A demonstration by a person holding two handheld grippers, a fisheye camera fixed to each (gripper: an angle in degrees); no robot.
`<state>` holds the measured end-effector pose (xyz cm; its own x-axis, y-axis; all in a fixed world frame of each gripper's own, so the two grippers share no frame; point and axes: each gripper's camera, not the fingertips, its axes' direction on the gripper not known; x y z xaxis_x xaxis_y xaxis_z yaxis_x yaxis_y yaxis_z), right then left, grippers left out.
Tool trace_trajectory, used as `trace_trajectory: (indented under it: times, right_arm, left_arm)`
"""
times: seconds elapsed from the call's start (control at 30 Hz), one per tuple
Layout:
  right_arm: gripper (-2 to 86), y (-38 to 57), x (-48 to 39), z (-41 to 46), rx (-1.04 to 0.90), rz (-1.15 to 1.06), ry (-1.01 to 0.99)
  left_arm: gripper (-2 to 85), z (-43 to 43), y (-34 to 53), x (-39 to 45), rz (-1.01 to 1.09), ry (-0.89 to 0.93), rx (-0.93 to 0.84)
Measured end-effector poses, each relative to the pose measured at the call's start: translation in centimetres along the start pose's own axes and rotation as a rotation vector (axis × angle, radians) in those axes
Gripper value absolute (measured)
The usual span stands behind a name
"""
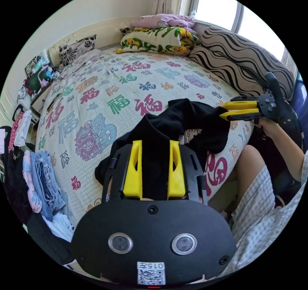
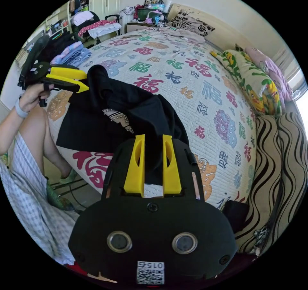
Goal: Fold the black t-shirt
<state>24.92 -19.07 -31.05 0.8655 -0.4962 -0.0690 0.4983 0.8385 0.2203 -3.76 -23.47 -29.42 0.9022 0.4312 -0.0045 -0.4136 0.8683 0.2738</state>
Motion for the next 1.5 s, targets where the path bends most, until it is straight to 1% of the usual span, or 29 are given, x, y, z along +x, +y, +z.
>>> trace_trajectory:
  times: [0.1,0.13,0.23,0.3,0.4,0.47,0.53,0.6,0.63,0.7,0.73,0.8,0.83,0.87,0.93,1.0,1.03,1.1,1.13,1.2,1.3,1.4,1.5]
  right_arm:
    - [9.3,-0.1,-1.4,-1.9,0.014,-0.063,0.051]
    - [9.4,-0.2,-1.7,-2.2,0.012,-0.084,0.054]
    - [9.7,-0.8,-3.8,-3.5,-0.013,-0.210,0.046]
    - [9.7,-1.6,-5.5,-3.6,-0.076,-0.324,0.067]
    - [8.9,-2.1,-6.7,-3.4,-0.148,-0.399,0.078]
    - [6.7,-1.9,-6.7,-3.2,-0.198,-0.410,0.068]
    - [3.4,-1.2,-6.0,-3.6,-0.229,-0.376,0.065]
    - [0.3,0.4,-4.0,-5.3,-0.233,-0.237,0.018]
    - [0.0,0.9,-3.3,-6.0,-0.221,-0.190,-0.008]
    - [-0.5,3.3,-0.4,-9.3,-0.137,-0.014,-0.142]
    - [-0.6,4.0,0.3,-10.4,-0.107,0.026,-0.171]
    - [-0.7,6.6,2.3,-15.3,0.017,0.153,-0.250]
    - [-0.7,7.2,2.7,-16.7,0.052,0.174,-0.263]
    - [-0.8,8.3,3.0,-19.8,0.116,0.195,-0.285]
    - [-0.8,9.8,2.8,-24.7,0.215,0.200,-0.276]
    - [-0.8,11.5,1.7,-31.6,0.346,0.172,-0.203]
    - [-0.8,12.0,1.3,-33.3,0.376,0.160,-0.184]
    - [-0.8,13.8,-0.1,-40.2,0.498,0.115,-0.106]
    - [-0.8,14.3,-0.5,-41.8,0.526,0.103,-0.080]
    - [-0.8,16.2,-1.5,-48.0,0.620,0.058,0.009]
    - [-0.9,18.3,-2.2,-54.4,0.698,0.015,0.124]
    - [-1.0,19.6,-2.4,-58.8,0.745,-0.009,0.253]
    - [-1.0,19.5,-1.3,-61.4,0.770,-0.020,0.344]
  left_arm:
    - [12.0,-2.2,-0.3,1.9,0.104,-0.103,0.059]
    - [12.0,-2.6,-0.5,2.3,0.131,-0.113,0.062]
    - [11.8,-3.6,-1.9,4.4,0.328,-0.026,0.053]
    - [11.9,-2.7,-3.6,6.6,0.552,0.008,-0.079]
    - [12.0,-0.7,-5.0,8.8,0.757,0.002,-0.246]
    - [11.2,0.2,-5.2,9.6,0.826,-0.037,-0.308]
    - [9.2,0.6,-5.1,9.7,0.841,-0.059,-0.369]
    - [4.3,-0.5,-5.0,8.6,0.719,-0.006,-0.398]
    - [3.8,-1.1,-4.9,8.2,0.673,0.012,-0.391]
    - [2.2,-4.6,-3.8,6.9,0.525,0.038,-0.298]
    - [1.9,-5.6,-3.4,6.7,0.499,0.030,-0.270]
    - [1.3,-11.0,-1.8,6.4,0.415,0.045,-0.139]
    - [1.3,-12.6,-1.5,6.3,0.395,0.056,-0.100]
    - [1.1,-15.9,-0.8,6.3,0.370,0.059,-0.030]
    - [1.1,-21.4,0.2,6.7,0.362,0.019,0.087]
    - [1.0,-29.1,1.4,7.3,0.369,-0.040,0.246]
    - [1.0,-31.0,1.7,7.5,0.373,-0.059,0.283]
    - [0.9,-37.5,2.8,8.4,0.398,-0.125,0.390]
    - [0.9,-39.0,3.1,8.6,0.404,-0.138,0.416]
    - [0.8,-44.2,4.2,9.6,0.437,-0.184,0.505]
    - [0.8,-49.7,5.5,11.0,0.482,-0.226,0.606]
    - [0.8,-54.0,6.4,12.2,0.532,-0.282,0.695]
    - [0.8,-56.6,6.3,12.4,0.559,-0.329,0.768]
